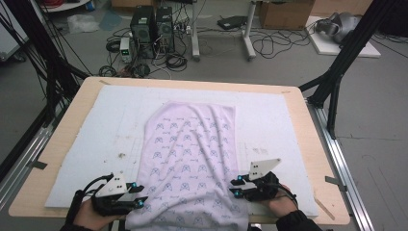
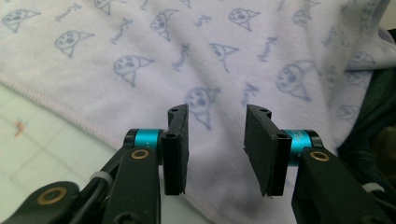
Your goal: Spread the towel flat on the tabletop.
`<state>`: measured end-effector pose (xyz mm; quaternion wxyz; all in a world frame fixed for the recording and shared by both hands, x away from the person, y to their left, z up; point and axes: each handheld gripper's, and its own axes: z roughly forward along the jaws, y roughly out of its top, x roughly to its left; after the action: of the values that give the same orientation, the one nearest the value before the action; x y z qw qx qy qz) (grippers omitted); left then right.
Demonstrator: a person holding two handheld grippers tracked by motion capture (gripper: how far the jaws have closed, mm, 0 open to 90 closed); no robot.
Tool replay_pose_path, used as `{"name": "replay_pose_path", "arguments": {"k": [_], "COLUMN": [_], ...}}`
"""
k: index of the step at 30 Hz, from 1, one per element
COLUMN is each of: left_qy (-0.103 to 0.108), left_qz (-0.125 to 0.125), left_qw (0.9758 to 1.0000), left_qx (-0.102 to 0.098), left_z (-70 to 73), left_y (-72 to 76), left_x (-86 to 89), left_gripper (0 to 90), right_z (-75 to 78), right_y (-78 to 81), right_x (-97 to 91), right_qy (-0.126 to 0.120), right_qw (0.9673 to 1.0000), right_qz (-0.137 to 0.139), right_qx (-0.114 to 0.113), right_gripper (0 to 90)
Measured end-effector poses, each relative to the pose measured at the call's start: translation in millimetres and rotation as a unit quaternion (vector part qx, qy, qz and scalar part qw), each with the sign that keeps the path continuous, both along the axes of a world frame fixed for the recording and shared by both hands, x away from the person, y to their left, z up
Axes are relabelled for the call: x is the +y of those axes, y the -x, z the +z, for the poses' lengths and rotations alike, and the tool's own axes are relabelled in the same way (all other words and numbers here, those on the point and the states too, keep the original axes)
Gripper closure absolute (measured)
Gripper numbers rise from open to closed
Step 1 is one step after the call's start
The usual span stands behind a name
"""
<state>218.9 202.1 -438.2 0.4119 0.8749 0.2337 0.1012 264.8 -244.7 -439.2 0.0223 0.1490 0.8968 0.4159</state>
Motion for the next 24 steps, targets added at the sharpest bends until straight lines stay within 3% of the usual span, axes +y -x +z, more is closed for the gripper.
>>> {"name": "replay_pose_path", "arguments": {"k": [2, 3, 5, 6, 7, 8, 12, 14, 17, 19, 21, 24], "left_qy": [-0.008, -0.014, -0.011, -0.014, -0.012, -0.011, -0.014, -0.002, 0.013, 0.007, 0.000, -0.007], "left_qz": [0.005, 0.004, 0.009, 0.007, 0.009, 0.010, 0.014, 0.012, -0.001, 0.011, 0.017, 0.009], "left_qw": [0.9999, 0.9998, 0.9999, 0.9999, 0.9999, 0.9999, 0.9998, 0.9999, 0.9999, 0.9999, 0.9998, 0.9998], "left_qx": [0.009, 0.009, -0.001, 0.002, 0.001, 0.000, 0.001, 0.007, 0.009, 0.004, 0.011, 0.014], "left_z": [-2.9, -5.2, -5.5, -5.0, -5.2, -5.3, -3.6, -1.1, 3.4, 2.9, -0.3, -4.8], "left_y": [-8.4, -9.8, -9.8, -9.7, -9.3, -8.1, -1.5, 7.5, 23.4, 23.6, 15.9, 7.4], "left_x": [-4.1, -6.3, -6.4, -5.7, -5.7, -5.1, 2.2, 7.9, 15.6, 15.5, 12.1, 4.4], "left_gripper": [56.1, 59.4, 73.1, 83.3, 87.3, 88.1, 88.6, 88.6, 86.2, 66.5, 56.3, 72.1], "right_z": [-2.6, -3.9, -6.2, -6.1, -5.9, -6.3, -5.8, -4.0, -0.1, 2.4, 2.2, -2.8], "right_y": [-4.1, -3.8, -1.9, -1.9, -2.4, -1.9, 3.4, 13.8, 29.2, 28.4, 20.5, 11.5], "right_x": [2.3, 3.6, 4.7, 4.5, 4.1, 4.3, 1.3, -0.4, -4.8, -6.4, -3.8, 5.2], "right_qy": [0.006, 0.013, 0.017, 0.018, 0.016, 0.016, 0.002, -0.005, -0.019, -0.009, -0.009, 0.012], "right_qw": [0.9999, 0.9999, 0.9998, 0.9998, 0.9998, 0.9998, 0.9996, 0.9989, 0.9985, 0.9993, 0.9996, 0.9996], "right_qz": [0.005, 0.007, 0.005, 0.003, 0.010, 0.013, 0.022, 0.037, 0.045, 0.031, 0.021, 0.019], "right_qx": [0.007, 0.009, 0.001, 0.000, 0.006, 0.006, 0.018, 0.028, 0.024, 0.017, 0.014, 0.015], "right_gripper": [64.1, 65.1, 71.4, 80.9, 87.4, 88.1, 89.0, 89.1, 87.0, 77.4, 71.4, 71.3]}}
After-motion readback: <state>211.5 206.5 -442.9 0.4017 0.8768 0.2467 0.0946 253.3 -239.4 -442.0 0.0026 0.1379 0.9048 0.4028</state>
